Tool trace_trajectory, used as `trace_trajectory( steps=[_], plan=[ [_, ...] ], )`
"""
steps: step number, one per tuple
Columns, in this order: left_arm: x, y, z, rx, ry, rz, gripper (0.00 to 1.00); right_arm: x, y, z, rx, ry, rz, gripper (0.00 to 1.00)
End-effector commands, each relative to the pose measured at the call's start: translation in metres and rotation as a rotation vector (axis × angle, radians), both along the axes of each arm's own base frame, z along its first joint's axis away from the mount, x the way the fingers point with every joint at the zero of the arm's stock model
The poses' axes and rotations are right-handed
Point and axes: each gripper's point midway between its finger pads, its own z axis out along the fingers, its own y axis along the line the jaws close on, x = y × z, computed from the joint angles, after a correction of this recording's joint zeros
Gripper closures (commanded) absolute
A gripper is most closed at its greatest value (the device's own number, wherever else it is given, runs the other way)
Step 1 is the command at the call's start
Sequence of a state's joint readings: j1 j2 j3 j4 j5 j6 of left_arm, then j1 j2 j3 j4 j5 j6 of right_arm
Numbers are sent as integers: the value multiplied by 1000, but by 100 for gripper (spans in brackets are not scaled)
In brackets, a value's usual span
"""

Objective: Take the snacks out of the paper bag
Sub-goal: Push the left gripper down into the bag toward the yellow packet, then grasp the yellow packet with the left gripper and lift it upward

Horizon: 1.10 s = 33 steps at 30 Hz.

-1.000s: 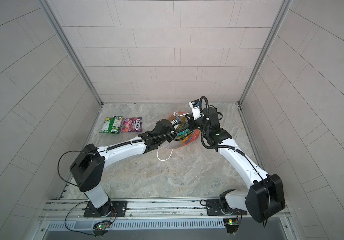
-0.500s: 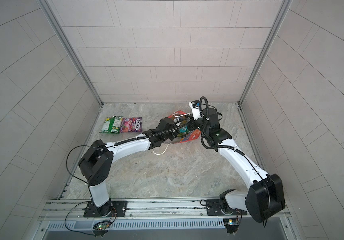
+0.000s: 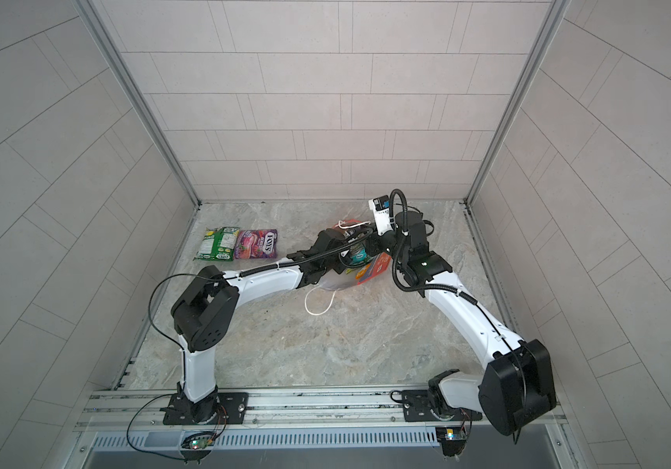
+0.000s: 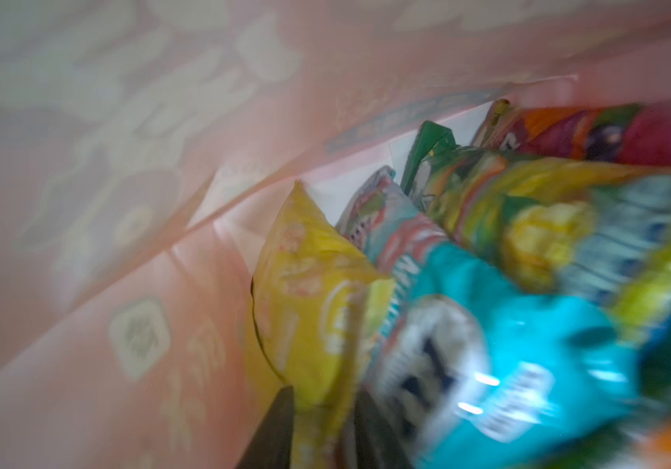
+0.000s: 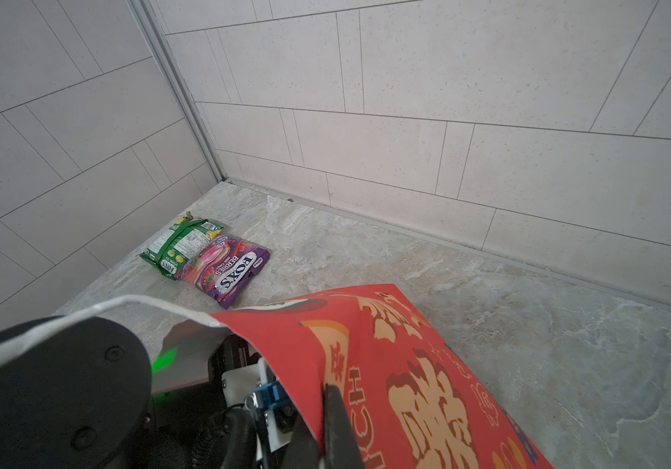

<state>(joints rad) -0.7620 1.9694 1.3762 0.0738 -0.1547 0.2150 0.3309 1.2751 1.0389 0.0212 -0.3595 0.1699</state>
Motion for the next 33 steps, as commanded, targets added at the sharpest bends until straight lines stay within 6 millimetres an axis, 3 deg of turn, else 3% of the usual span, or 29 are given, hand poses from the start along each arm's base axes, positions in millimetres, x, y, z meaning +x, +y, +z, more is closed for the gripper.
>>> trace_trajectory(
  steps=[1, 11, 25, 33],
  plan=[
    [7, 1, 18, -34, -28, 24, 77, -7, 5, 37, 50, -110, 34, 100],
    [-7, 15, 63, -99, -59, 41, 88, -2, 2, 31, 40, -94, 13, 100],
    [-56, 44, 116, -228, -28, 30, 92, 2, -2, 27, 41, -78, -10, 100],
    [-80, 63, 152, -325, -49, 37, 100, 4, -6, 27, 67, -75, -12, 100]
  ],
)
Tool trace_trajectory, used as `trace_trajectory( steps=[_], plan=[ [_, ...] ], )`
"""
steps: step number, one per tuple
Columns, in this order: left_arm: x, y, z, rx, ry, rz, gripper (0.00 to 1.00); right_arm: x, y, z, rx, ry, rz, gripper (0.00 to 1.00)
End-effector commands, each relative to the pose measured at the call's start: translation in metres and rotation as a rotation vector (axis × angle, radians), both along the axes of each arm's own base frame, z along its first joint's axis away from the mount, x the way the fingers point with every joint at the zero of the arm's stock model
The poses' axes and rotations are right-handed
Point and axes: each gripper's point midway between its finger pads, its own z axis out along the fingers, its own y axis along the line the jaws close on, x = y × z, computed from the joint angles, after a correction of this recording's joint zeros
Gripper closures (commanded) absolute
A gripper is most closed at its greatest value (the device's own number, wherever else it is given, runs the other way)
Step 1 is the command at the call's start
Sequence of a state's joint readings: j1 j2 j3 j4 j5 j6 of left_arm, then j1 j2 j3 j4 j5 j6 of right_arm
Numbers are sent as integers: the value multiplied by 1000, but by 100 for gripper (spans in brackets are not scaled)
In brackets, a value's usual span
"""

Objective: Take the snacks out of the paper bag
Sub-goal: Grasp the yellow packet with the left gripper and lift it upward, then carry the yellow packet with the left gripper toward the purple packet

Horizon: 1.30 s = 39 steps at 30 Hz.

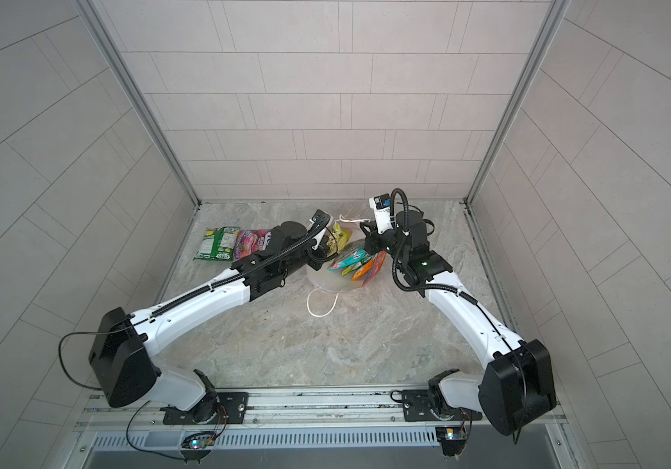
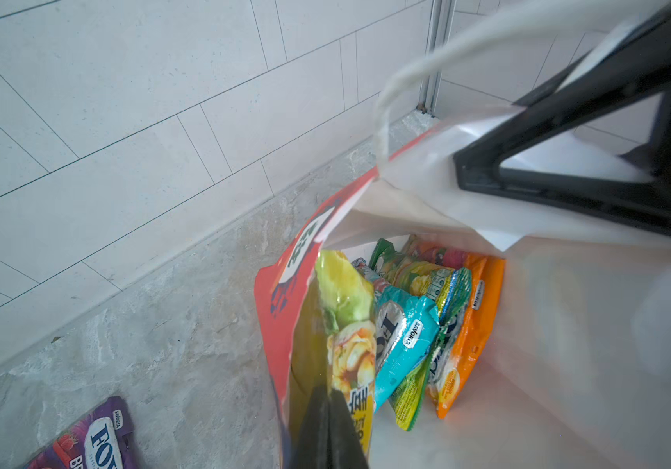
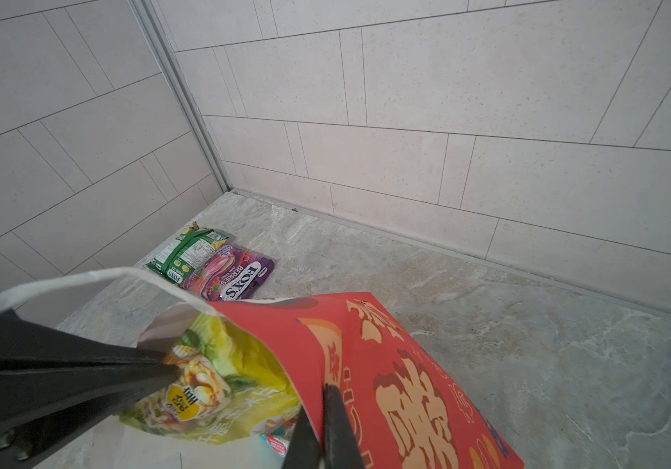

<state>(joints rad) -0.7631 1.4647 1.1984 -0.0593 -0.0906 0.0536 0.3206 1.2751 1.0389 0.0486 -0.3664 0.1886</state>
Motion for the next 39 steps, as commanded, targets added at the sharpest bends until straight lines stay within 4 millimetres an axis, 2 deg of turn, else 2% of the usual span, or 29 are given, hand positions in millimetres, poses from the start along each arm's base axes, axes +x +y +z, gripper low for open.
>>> trace_trajectory(
  steps=[1, 5, 9, 14, 20, 26, 31, 39],
  plan=[
    [-8, 13, 17, -51, -12, 19, 100, 1, -3, 20, 42, -58, -3, 100],
    [-14, 22, 43, -87, -46, 18, 100, 1, -5, 20, 43, -60, -8, 100],
    [-22, 22, 63, -140, -54, -22, 100, 1, -5, 20, 46, -61, -10, 100],
    [-31, 23, 75, -173, -58, -53, 100, -1, -7, 23, 46, -68, -11, 100],
    [-32, 36, 92, -220, -64, -30, 100, -2, -8, 25, 44, -75, -14, 100],
    [-42, 43, 107, -252, -63, -54, 100, -2, -10, 24, 43, -75, -19, 100],
    [-45, 66, 124, -270, -66, 17, 100, -2, -12, 24, 44, -78, -25, 100],
    [-46, 116, 139, -261, -164, 201, 100, -1, -13, 22, 40, -77, -31, 100]
  ],
)
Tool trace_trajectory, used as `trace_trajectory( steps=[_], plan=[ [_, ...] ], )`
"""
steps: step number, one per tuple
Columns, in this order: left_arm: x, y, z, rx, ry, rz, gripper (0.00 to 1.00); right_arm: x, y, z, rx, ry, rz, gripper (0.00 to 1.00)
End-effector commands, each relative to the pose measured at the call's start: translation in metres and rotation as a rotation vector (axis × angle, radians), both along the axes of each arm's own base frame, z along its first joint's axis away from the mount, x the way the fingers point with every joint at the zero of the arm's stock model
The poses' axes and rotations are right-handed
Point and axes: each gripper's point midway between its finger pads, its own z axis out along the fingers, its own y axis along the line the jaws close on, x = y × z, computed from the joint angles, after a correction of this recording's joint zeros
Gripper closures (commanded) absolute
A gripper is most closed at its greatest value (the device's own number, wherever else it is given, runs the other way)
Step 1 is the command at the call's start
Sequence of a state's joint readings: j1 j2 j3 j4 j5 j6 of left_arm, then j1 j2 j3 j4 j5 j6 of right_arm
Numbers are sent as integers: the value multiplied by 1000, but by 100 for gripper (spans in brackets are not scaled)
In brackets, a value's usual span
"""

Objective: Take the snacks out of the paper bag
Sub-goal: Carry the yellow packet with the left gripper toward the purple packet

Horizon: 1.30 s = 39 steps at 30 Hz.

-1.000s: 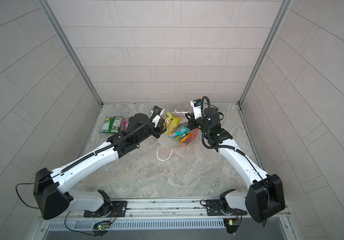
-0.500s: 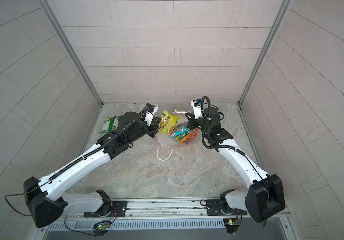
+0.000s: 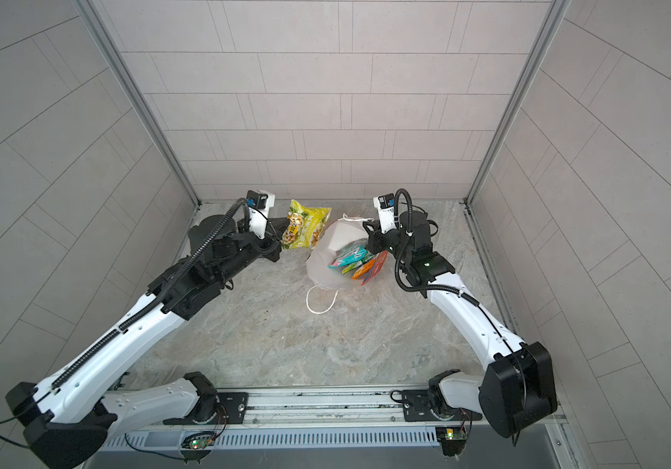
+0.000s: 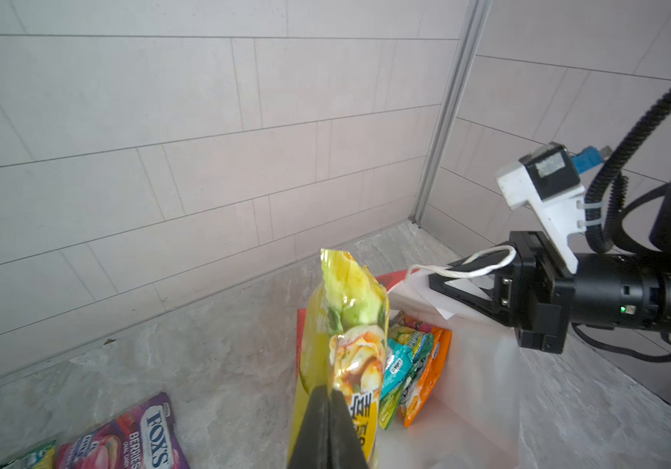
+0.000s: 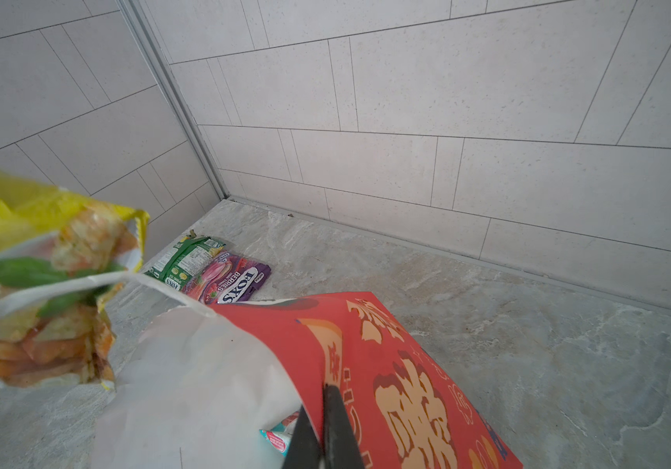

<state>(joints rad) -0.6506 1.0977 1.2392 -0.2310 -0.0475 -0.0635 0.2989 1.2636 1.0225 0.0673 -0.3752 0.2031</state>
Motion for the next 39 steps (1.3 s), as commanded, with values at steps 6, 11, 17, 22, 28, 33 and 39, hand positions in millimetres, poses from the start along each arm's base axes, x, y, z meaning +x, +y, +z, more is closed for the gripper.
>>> trace_trajectory(
  steps=[6, 11, 17, 22, 28, 33, 39],
  plan=[
    [6, 57, 19, -33, -65, 210, 100, -2, -6, 21, 27, -71, -16, 100],
    [35, 69, 2, -65, -4, 235, 100, -3, -7, 21, 26, -72, -18, 100],
    [88, 61, -60, 56, 105, 229, 100, -2, -7, 17, 23, -66, -21, 100],
    [122, 55, -108, 11, 221, 226, 100, -1, -8, 15, 21, -61, -23, 100],
    [153, 31, -151, -76, 344, 166, 100, 0, -7, 13, 27, -56, -20, 100],
    [173, 18, -186, -121, 440, 163, 100, 0, -8, 12, 20, -55, -24, 100],
    [188, 17, -222, -113, 509, 174, 100, 0, -8, 12, 20, -48, -28, 100]
  ],
)
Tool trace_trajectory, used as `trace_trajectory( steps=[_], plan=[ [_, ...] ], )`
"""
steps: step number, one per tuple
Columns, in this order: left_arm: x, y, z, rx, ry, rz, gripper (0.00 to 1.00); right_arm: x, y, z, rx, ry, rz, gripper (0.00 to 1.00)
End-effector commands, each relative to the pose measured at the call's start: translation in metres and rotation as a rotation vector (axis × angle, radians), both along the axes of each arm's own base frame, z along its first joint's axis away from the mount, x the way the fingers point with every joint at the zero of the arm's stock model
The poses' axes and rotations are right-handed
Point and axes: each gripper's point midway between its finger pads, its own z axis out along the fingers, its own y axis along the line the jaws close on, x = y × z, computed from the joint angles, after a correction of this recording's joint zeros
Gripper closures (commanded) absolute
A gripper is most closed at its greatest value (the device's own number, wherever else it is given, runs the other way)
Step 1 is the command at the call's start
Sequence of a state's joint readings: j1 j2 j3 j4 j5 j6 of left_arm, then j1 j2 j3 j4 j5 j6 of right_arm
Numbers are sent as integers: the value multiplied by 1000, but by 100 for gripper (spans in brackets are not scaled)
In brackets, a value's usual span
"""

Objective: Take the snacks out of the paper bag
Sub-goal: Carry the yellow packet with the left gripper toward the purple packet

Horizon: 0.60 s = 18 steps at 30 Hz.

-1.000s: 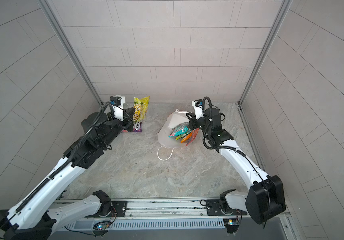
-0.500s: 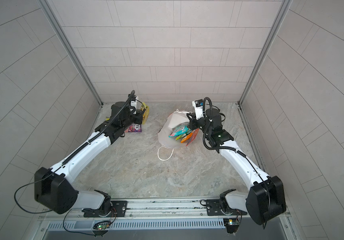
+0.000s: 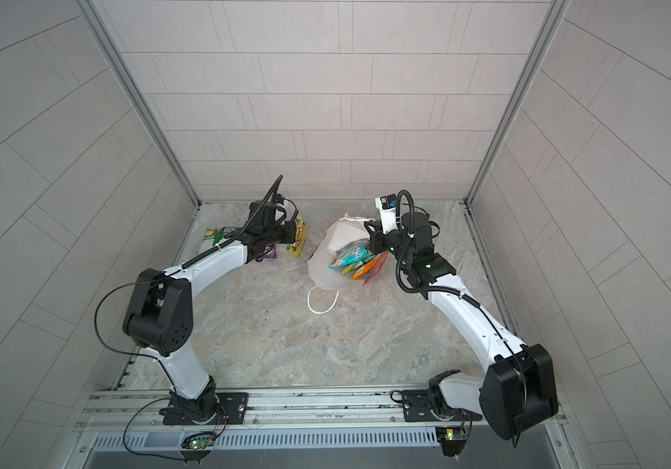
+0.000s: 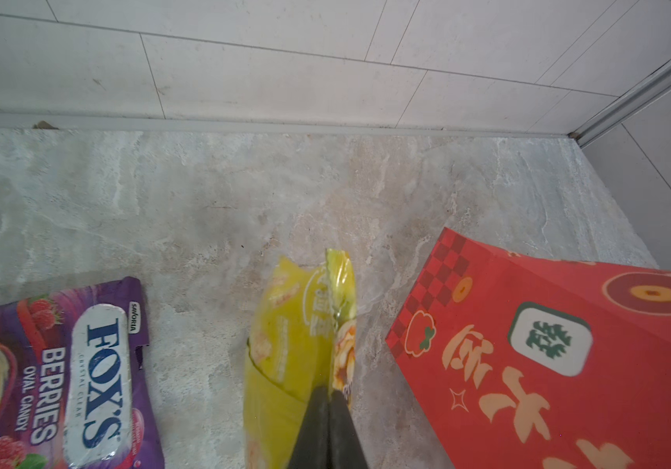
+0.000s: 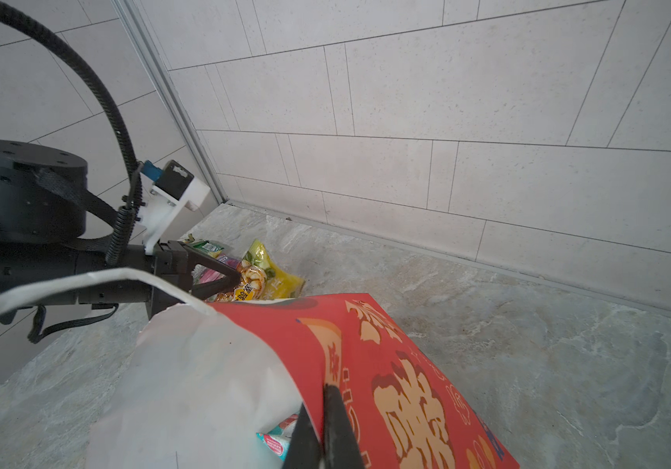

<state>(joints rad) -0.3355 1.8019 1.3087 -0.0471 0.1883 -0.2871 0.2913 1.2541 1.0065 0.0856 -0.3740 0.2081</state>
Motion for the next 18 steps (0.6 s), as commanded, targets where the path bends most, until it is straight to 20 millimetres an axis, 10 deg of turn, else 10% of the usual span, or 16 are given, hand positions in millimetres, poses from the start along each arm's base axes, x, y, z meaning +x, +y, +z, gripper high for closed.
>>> trace_trajectory(
  steps=[1, 18],
  plan=[
    [14, -2, 8, -63, -15, 13, 100, 0, -5, 12, 13, -40, -18, 100],
    [29, 49, -53, 182, 181, -17, 100, 2, -5, 12, 18, -42, -18, 100]
  ],
)
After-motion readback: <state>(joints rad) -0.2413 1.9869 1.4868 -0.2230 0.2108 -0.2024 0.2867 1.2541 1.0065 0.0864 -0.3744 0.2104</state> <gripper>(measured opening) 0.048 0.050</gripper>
